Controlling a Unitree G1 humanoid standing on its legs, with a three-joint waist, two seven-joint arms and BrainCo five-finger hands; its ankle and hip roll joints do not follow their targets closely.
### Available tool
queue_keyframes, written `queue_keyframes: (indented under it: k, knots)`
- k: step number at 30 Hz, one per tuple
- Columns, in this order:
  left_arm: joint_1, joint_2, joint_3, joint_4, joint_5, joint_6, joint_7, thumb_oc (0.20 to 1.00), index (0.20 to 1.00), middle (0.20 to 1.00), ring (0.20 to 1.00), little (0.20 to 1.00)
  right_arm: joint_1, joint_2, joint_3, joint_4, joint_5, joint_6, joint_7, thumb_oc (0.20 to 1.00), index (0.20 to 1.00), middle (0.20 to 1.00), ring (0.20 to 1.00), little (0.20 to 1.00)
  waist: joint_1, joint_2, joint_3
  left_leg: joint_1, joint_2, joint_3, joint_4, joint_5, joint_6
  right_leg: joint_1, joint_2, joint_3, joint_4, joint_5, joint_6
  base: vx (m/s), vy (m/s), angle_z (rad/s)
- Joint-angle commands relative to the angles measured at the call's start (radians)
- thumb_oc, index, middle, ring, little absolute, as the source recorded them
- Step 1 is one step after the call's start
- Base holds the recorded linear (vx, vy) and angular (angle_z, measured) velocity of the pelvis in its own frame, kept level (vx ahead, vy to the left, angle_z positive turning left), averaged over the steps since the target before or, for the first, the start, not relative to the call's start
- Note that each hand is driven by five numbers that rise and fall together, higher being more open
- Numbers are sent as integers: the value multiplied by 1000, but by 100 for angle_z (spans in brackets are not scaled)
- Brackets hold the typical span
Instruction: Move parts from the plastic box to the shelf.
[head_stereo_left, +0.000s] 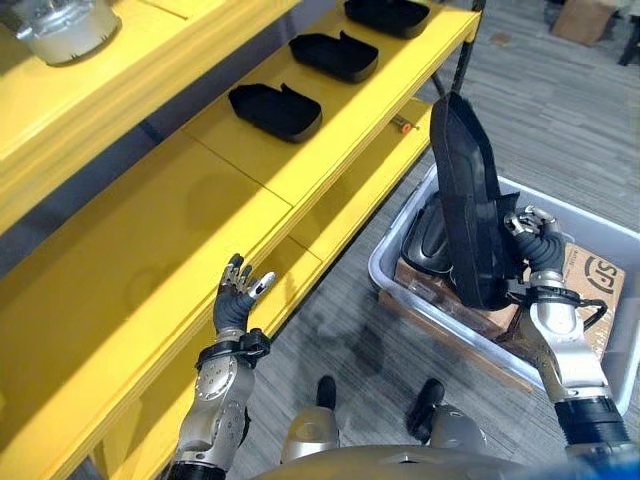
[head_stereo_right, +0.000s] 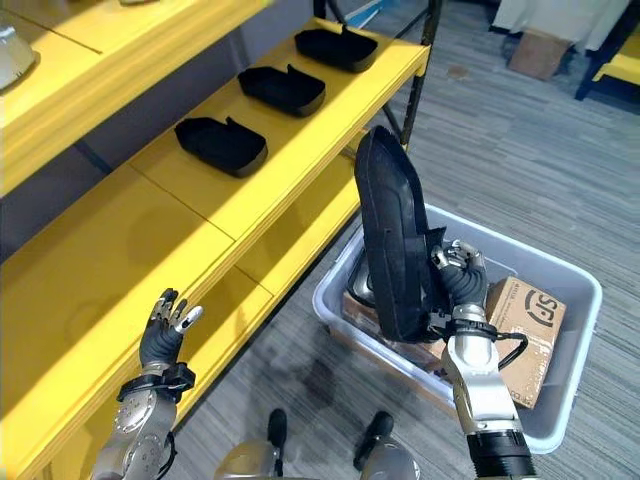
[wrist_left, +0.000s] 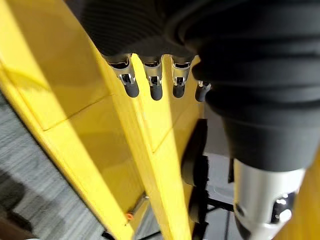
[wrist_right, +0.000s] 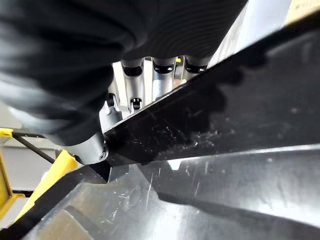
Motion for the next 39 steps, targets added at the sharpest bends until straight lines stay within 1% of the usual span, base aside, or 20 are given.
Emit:
queue_keyframes:
  k: [1, 2, 4, 9, 13, 14, 17, 18, 22, 26, 28, 29, 30, 31, 32, 33, 34, 35, 36, 39]
  knots:
    - [22, 47, 40, -47, 37, -37, -8, 1000, 1000, 1000, 1000, 1000, -34, 16, -12, -55, 4, -59, 12, 200, 200, 200, 200, 200, 5, -56, -59, -46, -19, -45, -33, 1, 7, 106, -87, -23, -83, 3, 124, -81, 84, -8]
    - [22, 47, 39, -48, 37, -37, -9, 1000, 1000, 1000, 1000, 1000, -34, 17, -13, -55, 3, -60, 12, 200, 200, 200, 200, 200, 5, -57, -56, -56, -26, -40, -33, 19, 14, 99, -93, -38, -86, 24, 116, -83, 124, -1]
    - [50, 35, 55, -54, 39, -36, -9, 1000, 1000, 1000, 1000, 1000, -35, 29, 1, -39, 7, -52, 28, 200, 200, 200, 200, 200, 19, -70, -67, -45, -40, -47, -33, 5, 27, 106, -96, -23, -86, 27, 121, -50, 115, 8]
    - [56, 33, 67, -57, 35, -35, -5, 1000, 1000, 1000, 1000, 1000, -52, 27, 8, -22, 7, -43, 33, 200, 200, 200, 200, 200, 45, -95, -70, -36, -49, -62, -33, -3, 38, 128, -107, -38, -79, 31, 131, 0, 55, 8]
    - [59, 31, 74, -58, 30, -32, 4, 1000, 1000, 1000, 1000, 1000, -85, 25, 32, -8, 9, -39, 39, 200, 200, 200, 200, 200, 80, -125, -73, -22, -59, -72, -26, -19, 50, 148, -112, -37, -92, 41, 142, 13, 66, 13]
    - [60, 35, 82, -66, 29, -30, 10, 1000, 1000, 1000, 1000, 1000, -117, 26, 52, 1, 17, -37, 42, 200, 200, 200, 200, 200, 110, -146, -60, -32, -70, -86, 14, -41, 62, 151, -118, -26, -98, 57, 148, -23, 114, -8]
    - [49, 43, 84, -62, 22, -31, 14, 1000, 1000, 1000, 1000, 1000, -137, 24, 55, 1, 22, -39, 42, 200, 200, 200, 200, 200, 142, -169, -39, -79, -102, -108, 86, -69, 75, 161, -142, -34, -107, 95, 161, -28, 103, 0]
    - [49, 44, 84, -62, 21, -31, 14, 1000, 1000, 1000, 1000, 1000, -137, 24, 55, 1, 22, -40, 42, 200, 200, 200, 200, 200, 140, -170, -39, -83, -104, -110, 91, -71, 76, 160, -143, -36, -108, 96, 162, -16, 87, 13]
    - [36, 67, 87, -62, 29, -32, 18, 1000, 1000, 1000, 1000, 1000, -155, 36, 53, -1, 19, -43, 34, 200, 200, 200, 200, 200, 163, -180, -23, -144, -161, -137, 148, -92, 95, 154, -184, -29, -105, 161, 180, -6, 175, 39]
    - [26, 100, 83, -56, 37, -33, 13, 1000, 1000, 1000, 1000, 1000, -154, 44, 46, -7, 15, -44, 37, 200, 200, 200, 200, 200, 152, -176, -21, -171, -184, -174, 139, -79, 117, 114, -172, 72, -78, 180, 171, 39, 144, 33]
    - [13, 123, 70, -52, 48, -29, 6, 1000, 1000, 1000, 1000, 1000, -130, 45, 36, -24, 8, -48, 43, 200, 200, 200, 200, 200, 130, -162, -20, -168, -194, -212, 125, -71, 128, 83, -146, 160, -20, 169, 156, 99, 156, 82]
    - [2, 133, 61, -45, 51, -27, 3, 1000, 1000, 1000, 1000, 1000, -113, 46, 26, -36, 5, -48, 47, 200, 200, 200, 200, 200, 107, -154, -20, -165, -199, -237, 106, -54, 132, 49, -111, 220, 12, 150, 136, 129, 197, 106]
    - [-9, 147, 47, -41, 61, -23, -11, 1000, 1000, 1000, 1000, 1000, -98, 43, 25, -41, 8, -50, 55, 200, 200, 200, 200, 200, 76, -137, -10, -150, -198, -270, 73, -32, 136, -21, -46, 267, 41, 104, 108, 125, 161, 96]
    - [-8, 150, 44, -46, 67, -22, -15, 1000, 1000, 1000, 1000, 1000, -96, 43, 26, -41, 12, -51, 58, 200, 200, 200, 200, 200, 67, -132, -5, -140, -198, -278, 59, -27, 135, -41, -36, 271, 28, 98, 104, 122, 97, 63]
    - [-15, 151, 38, -50, 67, -25, -17, 1000, 1000, 1000, 1000, 1000, -103, 42, 32, -39, 14, -51, 56, 200, 200, 200, 200, 200, 54, -124, 8, -125, -192, -290, 41, -20, 132, -74, -23, 290, 1, 97, 104, 123, 20, 65]
    - [-22, 151, 35, -52, 66, -28, -13, 1000, 1000, 1000, 1000, 1000, -119, 37, 41, -31, 18, -49, 53, 200, 200, 200, 200, 200, 29, -120, 28, -106, -196, -312, 38, -21, 133, -136, 9, 355, -37, 99, 111, 84, 3, 60]
    - [-23, 150, 36, -51, 66, -28, -13, 1000, 1000, 1000, 1000, 1000, -121, 37, 42, -29, 18, -50, 53, 200, 200, 200, 200, 200, 31, -119, 28, -105, -195, -310, 37, -22, 133, -137, 11, 357, -38, 99, 111, 141, -27, 60]
    - [-30, 144, 31, -52, 67, -34, -8, 1000, 1000, 1000, 1000, 1000, -147, 32, 56, -18, 20, -49, 46, 200, 200, 200, 200, 200, 21, -126, 47, -89, -202, -329, 46, -38, 129, -172, 22, 409, -97, 121, 133, 214, -156, 33]
    - [-26, 113, 22, -49, 59, -40, -6, 1000, 1000, 1000, 1000, 1000, -134, 32, 64, -23, 33, -47, 60, 200, 200, 200, 200, 200, 20, -151, 48, -72, -221, -344, 65, -64, 118, -108, 4, 411, -151, 128, 141, 262, -220, 31]
    - [-15, 88, 24, -62, 45, -44, -2, 1000, 1000, 1000, 1000, 1000, -135, 25, 67, -24, 41, -49, 63, 200, 200, 200, 200, 200, 21, -153, 29, -59, -203, -347, 44, -63, 106, -88, 2, 386, -156, 134, 142, 130, -187, 52]
